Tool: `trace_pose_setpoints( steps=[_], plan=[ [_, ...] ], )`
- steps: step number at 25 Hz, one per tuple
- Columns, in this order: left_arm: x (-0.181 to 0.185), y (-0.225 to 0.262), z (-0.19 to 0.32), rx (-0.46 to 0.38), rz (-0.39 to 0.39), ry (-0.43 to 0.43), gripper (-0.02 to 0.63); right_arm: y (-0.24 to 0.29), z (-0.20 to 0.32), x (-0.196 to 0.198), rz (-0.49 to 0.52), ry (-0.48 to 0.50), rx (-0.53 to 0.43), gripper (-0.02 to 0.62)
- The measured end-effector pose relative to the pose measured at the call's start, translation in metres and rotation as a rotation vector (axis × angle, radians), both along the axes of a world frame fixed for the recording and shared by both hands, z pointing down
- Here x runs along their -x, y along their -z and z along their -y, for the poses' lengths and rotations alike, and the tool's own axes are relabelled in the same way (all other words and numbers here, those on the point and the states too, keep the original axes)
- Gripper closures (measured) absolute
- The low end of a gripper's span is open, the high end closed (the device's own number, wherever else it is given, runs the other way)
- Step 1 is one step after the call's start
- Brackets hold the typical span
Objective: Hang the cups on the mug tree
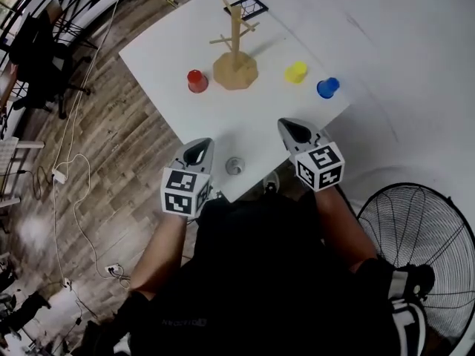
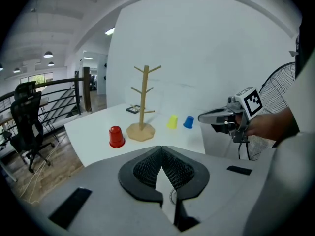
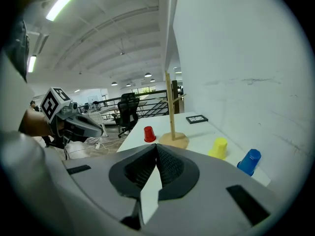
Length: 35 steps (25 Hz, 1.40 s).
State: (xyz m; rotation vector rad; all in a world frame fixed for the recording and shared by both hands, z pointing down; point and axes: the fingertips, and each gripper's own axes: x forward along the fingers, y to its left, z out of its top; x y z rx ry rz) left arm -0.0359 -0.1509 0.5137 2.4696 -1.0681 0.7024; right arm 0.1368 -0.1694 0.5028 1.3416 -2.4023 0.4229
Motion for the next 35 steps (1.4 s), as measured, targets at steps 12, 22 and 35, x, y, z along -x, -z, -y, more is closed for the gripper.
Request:
trace_pose_setpoints(
  steps=[12, 22, 35],
  plan=[
    [-0.021, -0.003, 0.004, 0.005, 0.05, 0.005, 0.591, -0.028, 0.052, -0.114, -0.145, -0.176, 0.011, 0.588],
    [-0.011, -0.01, -0.001, 0.014, 0.068, 0.042, 0.591, -0.08, 0.09, -0.215, -0.306, -0.341, 0.118, 0.57],
    [0.0, -0.008, 0.004, 0.014, 0.084, 0.078, 0.591, -0.112, 0.128, -0.255, -0.397, -0.311, 0.222, 0.351]
  ],
)
